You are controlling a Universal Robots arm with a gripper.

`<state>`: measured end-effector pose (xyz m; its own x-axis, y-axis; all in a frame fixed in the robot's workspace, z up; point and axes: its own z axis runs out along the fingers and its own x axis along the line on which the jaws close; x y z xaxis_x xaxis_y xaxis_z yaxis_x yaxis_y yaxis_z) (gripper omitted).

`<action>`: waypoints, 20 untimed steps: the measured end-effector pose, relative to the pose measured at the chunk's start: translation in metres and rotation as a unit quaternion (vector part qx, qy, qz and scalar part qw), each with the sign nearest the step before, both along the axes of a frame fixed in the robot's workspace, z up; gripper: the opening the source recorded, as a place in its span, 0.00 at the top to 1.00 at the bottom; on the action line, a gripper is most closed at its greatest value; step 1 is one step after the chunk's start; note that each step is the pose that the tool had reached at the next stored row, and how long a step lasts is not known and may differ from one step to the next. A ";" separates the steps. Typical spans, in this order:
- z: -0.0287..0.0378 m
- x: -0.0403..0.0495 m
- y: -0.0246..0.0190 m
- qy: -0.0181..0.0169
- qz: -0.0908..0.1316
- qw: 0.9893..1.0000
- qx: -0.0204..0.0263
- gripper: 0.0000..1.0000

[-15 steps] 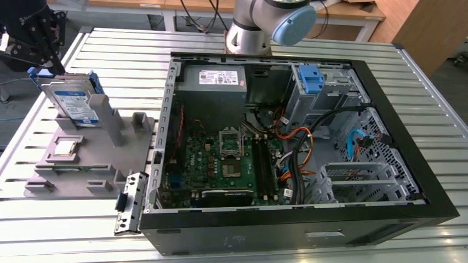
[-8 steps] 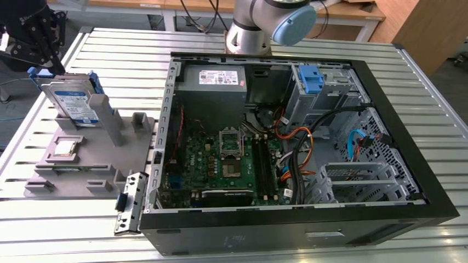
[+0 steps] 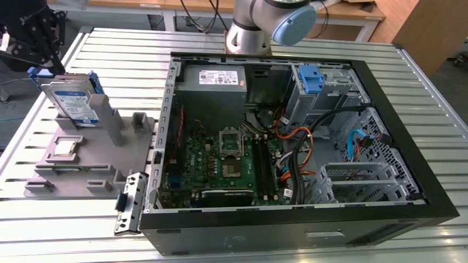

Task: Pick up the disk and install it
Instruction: 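Pick up the disk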

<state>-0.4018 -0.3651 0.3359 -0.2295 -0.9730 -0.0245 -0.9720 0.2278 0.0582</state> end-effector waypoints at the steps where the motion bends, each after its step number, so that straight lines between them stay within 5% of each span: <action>1: 0.0000 0.0000 0.0000 0.000 0.002 1.000 0.000 0.89; 20: -0.0022 0.0020 0.0000 -0.001 0.032 0.999 0.002 0.89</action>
